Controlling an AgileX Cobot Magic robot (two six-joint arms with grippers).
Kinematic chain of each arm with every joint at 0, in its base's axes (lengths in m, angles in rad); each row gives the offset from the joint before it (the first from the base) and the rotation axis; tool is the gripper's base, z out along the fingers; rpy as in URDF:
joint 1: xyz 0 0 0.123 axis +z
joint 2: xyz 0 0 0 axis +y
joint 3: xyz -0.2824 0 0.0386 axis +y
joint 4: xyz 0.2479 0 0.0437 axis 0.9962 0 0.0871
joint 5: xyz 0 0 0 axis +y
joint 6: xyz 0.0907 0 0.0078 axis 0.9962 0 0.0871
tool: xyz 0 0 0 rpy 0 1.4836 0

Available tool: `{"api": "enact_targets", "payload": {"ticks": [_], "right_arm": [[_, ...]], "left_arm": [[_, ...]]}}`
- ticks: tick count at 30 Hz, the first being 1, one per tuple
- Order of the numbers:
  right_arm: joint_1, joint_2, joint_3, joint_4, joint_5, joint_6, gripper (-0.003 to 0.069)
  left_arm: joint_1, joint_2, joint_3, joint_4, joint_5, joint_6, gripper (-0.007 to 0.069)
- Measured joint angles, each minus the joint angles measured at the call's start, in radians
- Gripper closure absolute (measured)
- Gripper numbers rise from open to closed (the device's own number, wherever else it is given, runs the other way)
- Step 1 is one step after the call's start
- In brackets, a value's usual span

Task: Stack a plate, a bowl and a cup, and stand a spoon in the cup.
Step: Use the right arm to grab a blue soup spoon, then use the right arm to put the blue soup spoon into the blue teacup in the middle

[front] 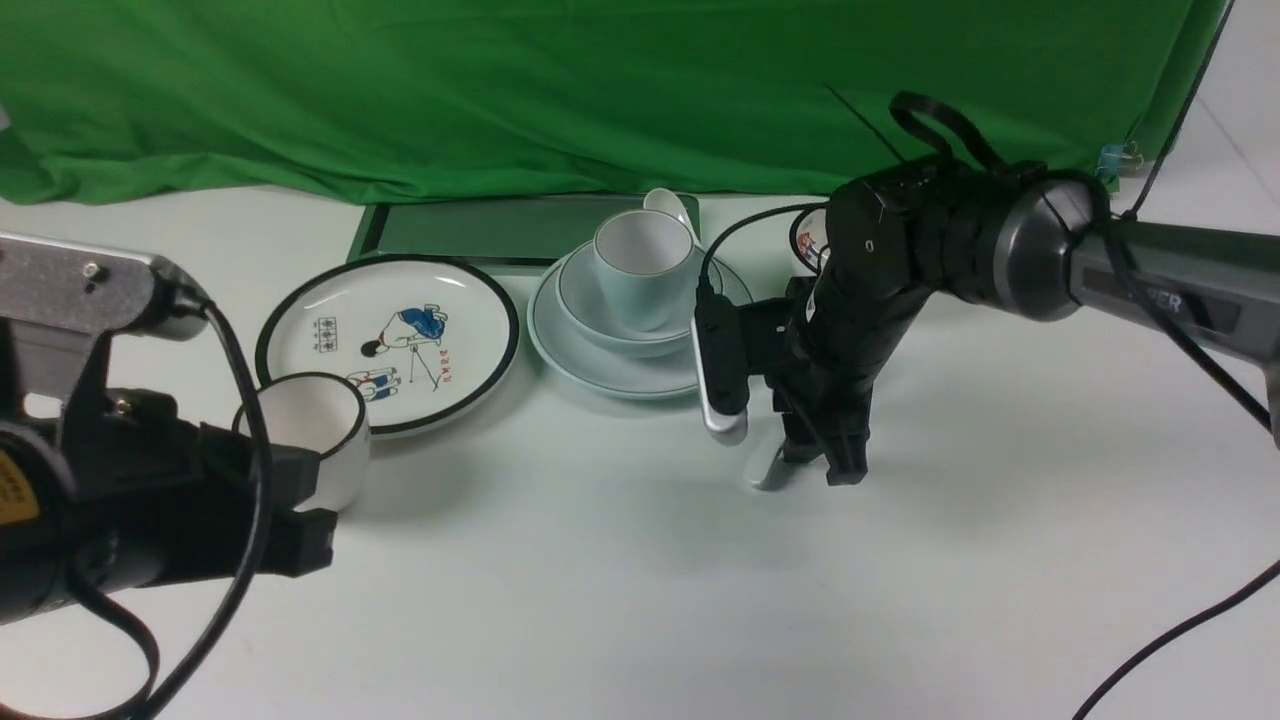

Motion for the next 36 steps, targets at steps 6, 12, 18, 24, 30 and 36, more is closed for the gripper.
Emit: {"api": "enact_targets", "payload": {"ticks": [6,12,18,24,30,36], "right_arm": [[0.003,0.0,-0.001,0.02,-0.001,0.0,0.0578],[0.007,-0.025,0.002,0.139,0.059,0.029,0.0576],[0.008,-0.128,0.005,0.497,0.012,0.055,0.0576],[0.029,-0.126,0.005,1.092,-0.407,-0.114,0.0576],[0.061,-0.058,-0.024,1.254,-0.61,-0.267,0.0576],[0.068,0.038,-0.121,1.273,-0.682,-0.289,0.0576]], "left_arm": [[0.0,0.0,0.0,-0.002,0.0,0.007,0.0661],[0.0,0.0,0.0,-0.002,0.0,0.011,0.0661],[0.0,0.0,0.0,-0.002,-0.003,0.013,0.0661],[0.0,0.0,0.0,-0.003,-0.014,0.013,0.0661],[0.0,0.0,0.0,-0.003,-0.014,0.013,0.0661],[0.0,0.0,0.0,-0.006,-0.014,0.013,0.0661]]}}
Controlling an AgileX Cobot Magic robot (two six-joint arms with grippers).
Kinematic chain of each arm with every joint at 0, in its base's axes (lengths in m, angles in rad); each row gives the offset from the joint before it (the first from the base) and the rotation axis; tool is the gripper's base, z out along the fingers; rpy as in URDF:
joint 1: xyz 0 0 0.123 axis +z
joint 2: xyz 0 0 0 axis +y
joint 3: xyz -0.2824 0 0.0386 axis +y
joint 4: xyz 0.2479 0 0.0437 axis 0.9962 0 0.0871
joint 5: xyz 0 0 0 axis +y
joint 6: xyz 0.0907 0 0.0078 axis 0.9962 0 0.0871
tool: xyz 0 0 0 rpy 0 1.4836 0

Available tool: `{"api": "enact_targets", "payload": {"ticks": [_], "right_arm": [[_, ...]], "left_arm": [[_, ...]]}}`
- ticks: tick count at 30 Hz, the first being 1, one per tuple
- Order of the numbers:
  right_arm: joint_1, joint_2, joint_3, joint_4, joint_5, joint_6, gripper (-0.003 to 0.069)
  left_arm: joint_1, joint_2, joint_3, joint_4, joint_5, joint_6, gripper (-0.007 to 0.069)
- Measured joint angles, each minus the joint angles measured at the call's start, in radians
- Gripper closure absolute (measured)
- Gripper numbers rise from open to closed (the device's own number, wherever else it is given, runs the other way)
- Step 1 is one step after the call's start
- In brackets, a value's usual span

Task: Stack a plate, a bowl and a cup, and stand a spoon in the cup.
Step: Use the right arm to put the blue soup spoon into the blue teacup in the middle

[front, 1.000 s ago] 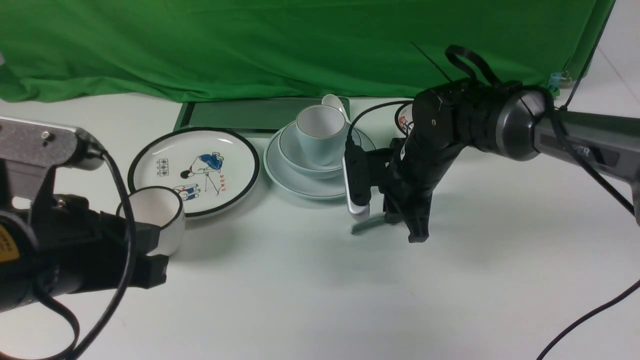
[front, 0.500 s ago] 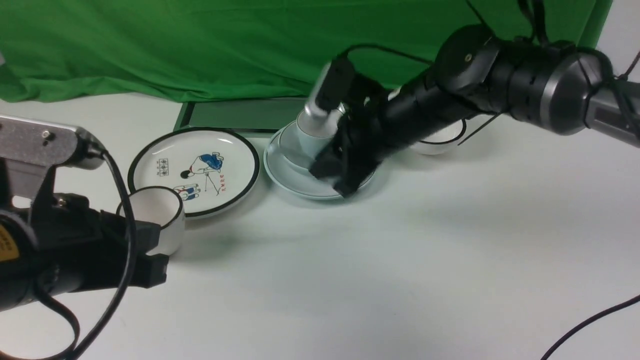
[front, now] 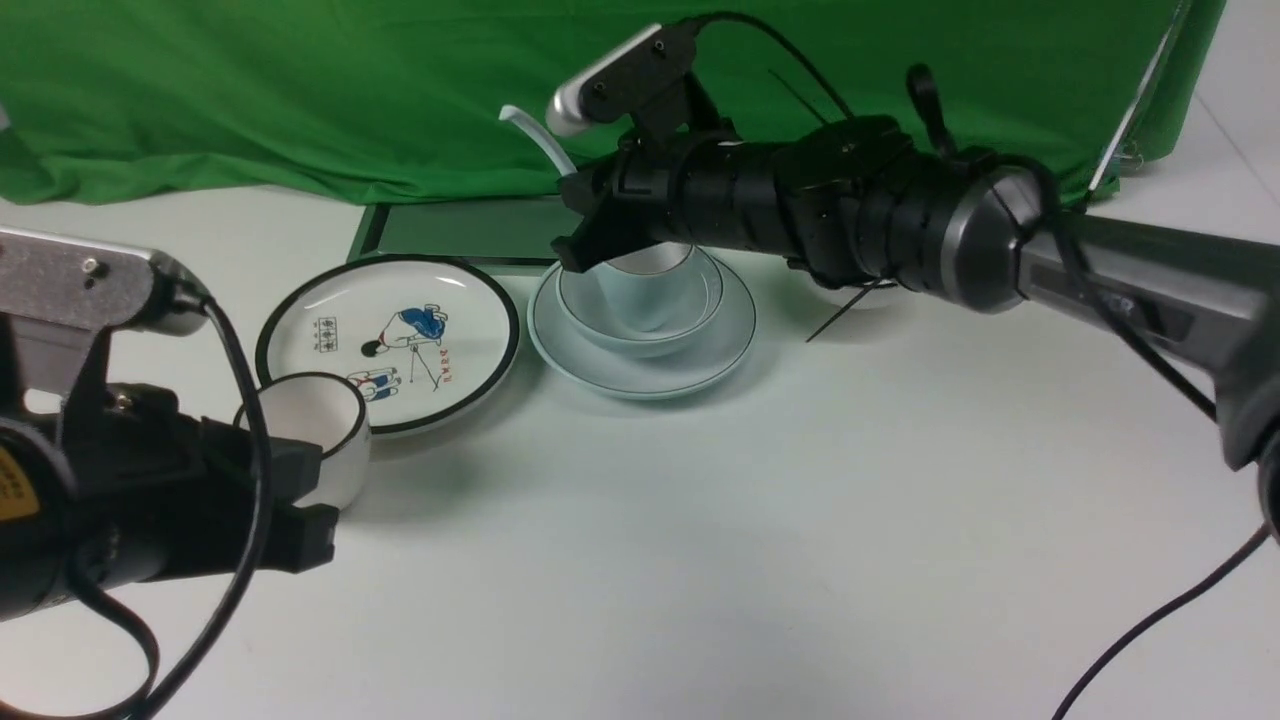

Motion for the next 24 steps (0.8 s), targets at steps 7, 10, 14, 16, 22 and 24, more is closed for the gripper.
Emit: {"api": "enact_targets", "payload": {"ticks": [7,10,14,16,22,24], "right_arm": [[-0.001,0.015,-0.002,0.003,-0.044,0.012,0.0576],[0.001,0.016,-0.004,0.003,-0.045,0.016,0.0557],[0.001,0.016,-0.008,0.002,-0.045,0.032,0.0474],[0.001,0.016,-0.01,0.002,-0.047,0.035,0.0417],[0.001,0.003,-0.01,-0.006,-0.048,0.083,0.0375],[0.001,-0.051,-0.008,-0.055,-0.009,0.171,0.0376]], "left_arm": [[0.0,0.0,0.0,0.0,0.0,0.0,0.0661],[0.0,0.0,0.0,0.0,0.0,0.0,0.0661],[0.0,-0.001,0.0,0.0,0.0,0.0,0.0661],[0.0,-0.007,0.0,0.0,0.003,0.0,0.0661],[0.0,-0.053,0.0,0.002,-0.008,0.015,0.0661],[0.0,-0.083,0.0,0.003,-0.019,0.034,0.0661]]}}
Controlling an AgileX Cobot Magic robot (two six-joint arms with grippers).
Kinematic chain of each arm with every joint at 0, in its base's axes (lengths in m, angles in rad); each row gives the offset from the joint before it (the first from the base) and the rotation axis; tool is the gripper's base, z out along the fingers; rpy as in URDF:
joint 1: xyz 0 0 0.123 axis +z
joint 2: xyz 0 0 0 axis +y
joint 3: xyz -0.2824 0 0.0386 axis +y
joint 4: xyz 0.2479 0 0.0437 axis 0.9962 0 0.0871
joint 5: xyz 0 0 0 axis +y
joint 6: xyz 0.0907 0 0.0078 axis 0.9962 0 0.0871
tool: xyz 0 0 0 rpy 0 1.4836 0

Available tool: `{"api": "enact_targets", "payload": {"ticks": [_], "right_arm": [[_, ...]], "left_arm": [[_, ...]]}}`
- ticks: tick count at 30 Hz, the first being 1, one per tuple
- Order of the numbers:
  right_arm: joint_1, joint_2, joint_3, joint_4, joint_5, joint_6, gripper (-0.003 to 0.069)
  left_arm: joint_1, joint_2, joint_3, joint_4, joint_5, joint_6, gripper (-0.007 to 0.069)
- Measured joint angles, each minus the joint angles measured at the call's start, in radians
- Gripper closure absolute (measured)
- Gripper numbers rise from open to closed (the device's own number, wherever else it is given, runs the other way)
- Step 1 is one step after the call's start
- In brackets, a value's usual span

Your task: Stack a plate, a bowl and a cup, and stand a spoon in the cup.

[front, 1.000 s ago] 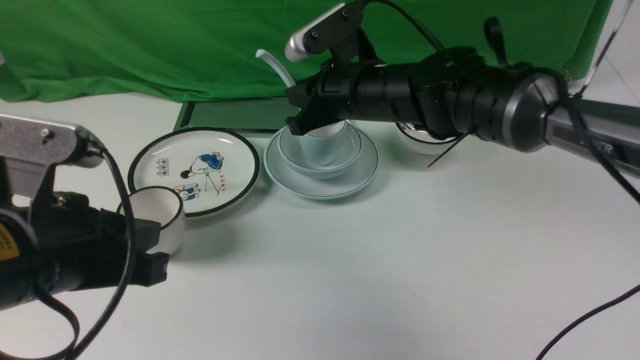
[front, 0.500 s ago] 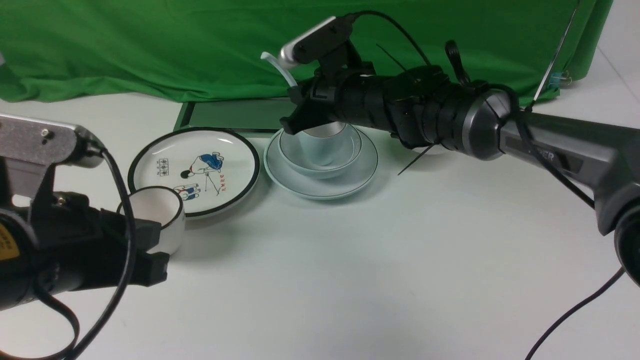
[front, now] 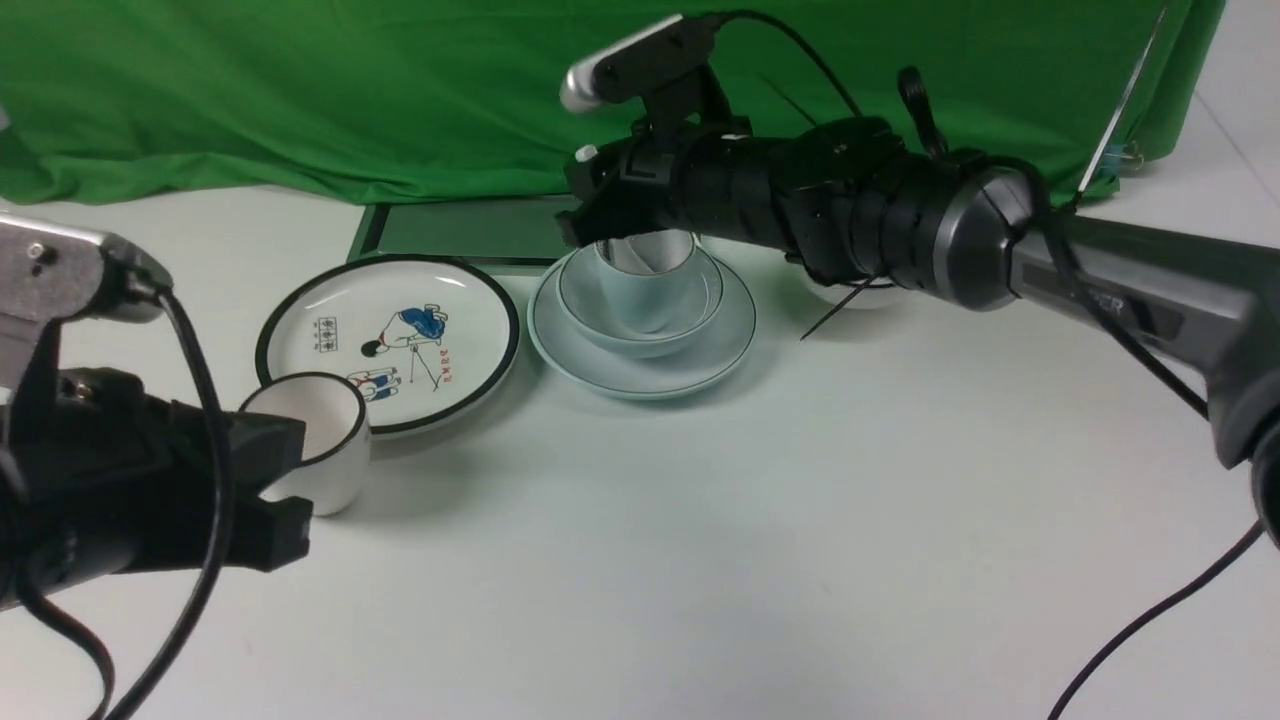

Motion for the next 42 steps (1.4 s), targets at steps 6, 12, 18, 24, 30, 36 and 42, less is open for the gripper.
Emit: {"api": "enact_targets", "payload": {"ticks": [6,12,18,24,30,36,42], "right_arm": [[0.0,-0.253,-0.003,-0.473,0.264,0.414,0.0565],[0.0,-0.47,-0.006,-1.065,0.798,0.91,0.0645],[0.0,-0.699,0.201,-1.29,1.074,1.075,0.0645],[0.0,-0.975,0.559,-1.299,0.869,1.106,0.0645],[0.0,-1.31,1.042,-1.3,0.356,1.118,0.0645],[0.0,-1.463,1.315,-1.3,0.063,1.122,0.0643],[0.0,-1.489,1.481,-1.3,0.017,1.128,0.0634]], "left_arm": [[0.0,-0.155,0.0,0.007,-0.024,0.115,0.0661],[0.0,-0.334,0.035,0.062,-0.104,0.183,0.0661],[0.0,-0.464,0.187,0.077,-0.267,0.182,0.0661],[0.0,-0.475,0.227,0.093,-0.339,0.184,0.0659],[0.0,-0.475,0.23,0.11,-0.34,0.184,0.0656],[0.0,-0.475,0.23,0.111,-0.34,0.184,0.0656],[0.0,-0.475,0.23,0.111,-0.34,0.184,0.0656]]}}
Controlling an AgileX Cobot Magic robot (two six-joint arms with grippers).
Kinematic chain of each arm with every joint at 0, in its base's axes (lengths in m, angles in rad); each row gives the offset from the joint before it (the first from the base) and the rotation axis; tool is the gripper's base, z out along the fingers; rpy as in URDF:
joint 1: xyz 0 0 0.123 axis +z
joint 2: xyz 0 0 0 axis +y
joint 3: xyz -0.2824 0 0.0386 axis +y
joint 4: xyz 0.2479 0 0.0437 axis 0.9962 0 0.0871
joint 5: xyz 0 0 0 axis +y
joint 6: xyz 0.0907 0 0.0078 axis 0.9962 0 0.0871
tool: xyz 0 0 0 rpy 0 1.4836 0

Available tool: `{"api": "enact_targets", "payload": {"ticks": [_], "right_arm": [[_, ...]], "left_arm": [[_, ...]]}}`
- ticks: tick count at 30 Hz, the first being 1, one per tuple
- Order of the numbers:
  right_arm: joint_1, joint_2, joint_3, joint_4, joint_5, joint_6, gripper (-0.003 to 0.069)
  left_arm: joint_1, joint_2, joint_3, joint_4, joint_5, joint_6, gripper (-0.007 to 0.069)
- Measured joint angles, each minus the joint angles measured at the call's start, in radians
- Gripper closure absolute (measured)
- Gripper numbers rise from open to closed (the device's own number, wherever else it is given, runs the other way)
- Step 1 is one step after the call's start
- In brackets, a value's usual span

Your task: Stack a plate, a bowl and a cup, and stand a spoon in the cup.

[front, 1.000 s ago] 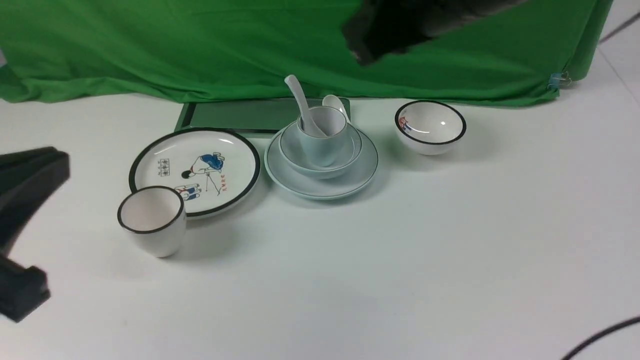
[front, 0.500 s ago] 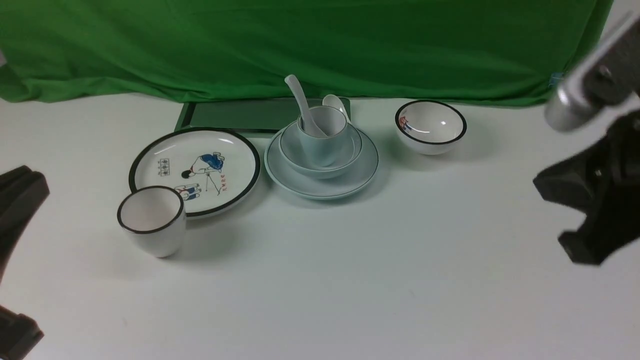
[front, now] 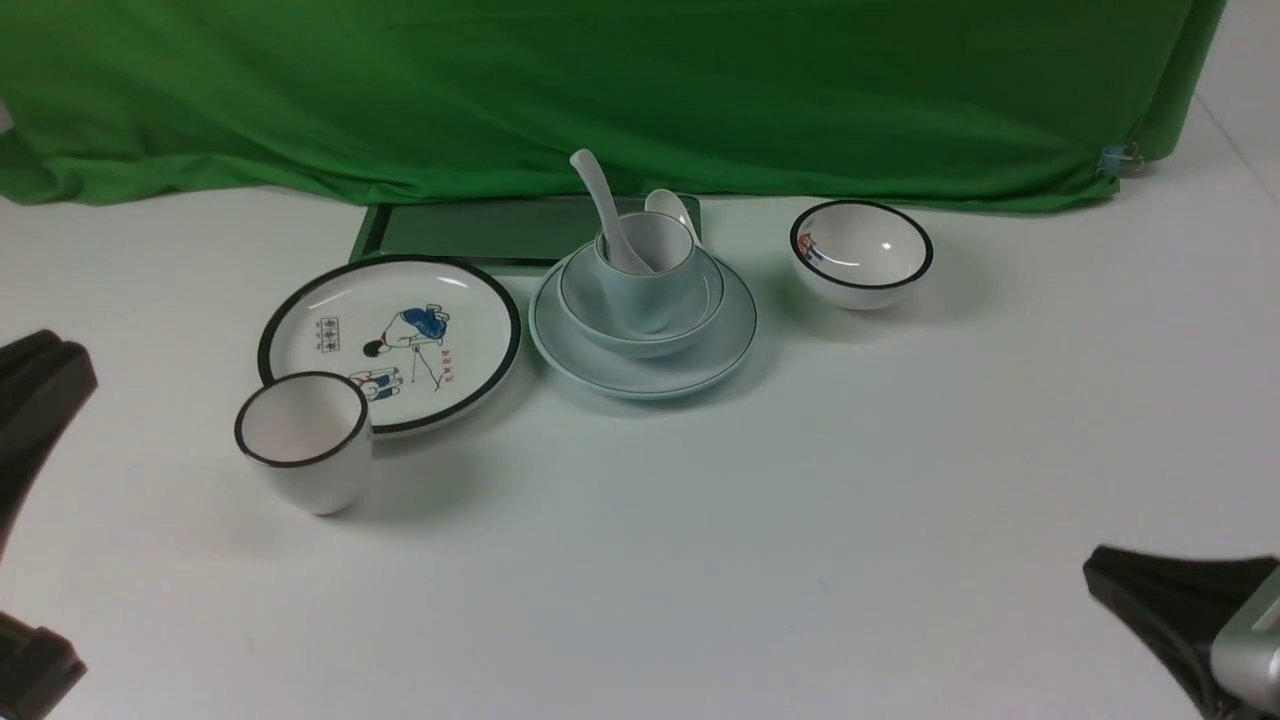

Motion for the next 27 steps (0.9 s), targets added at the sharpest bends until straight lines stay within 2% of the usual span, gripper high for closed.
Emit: {"api": "enact_targets", "payload": {"ticks": [3,8,11,16,21,27], "right_arm": [[0.0,0.0,0.058,0.002,-0.02,0.069,0.0624],[-0.005,-0.152,0.098,0.0,-0.046,0.089,0.0645],[-0.049,-0.277,0.134,0.0,-0.09,0.072,0.0649],[-0.207,-0.508,0.293,0.0,-0.256,0.049,0.0649],[-0.322,-0.645,0.31,0.0,-0.162,0.041,0.0649],[-0.412,-0.663,0.311,0.0,-0.054,0.064,0.0649]], "left_arm": [[0.0,0.0,0.0,0.0,0.0,0.0,0.0656],[0.0,0.0,0.0,0.001,-0.004,0.0,0.0656],[0.0,0.0,0.0,0.002,-0.004,0.0,0.0656],[0.0,0.0,0.0,0.0,-0.004,0.0,0.0656],[0.0,0.0,0.0,0.0,-0.005,0.0,0.0656],[0.0,0.0,0.0,0.0,-0.005,0.0,0.0656]]}}
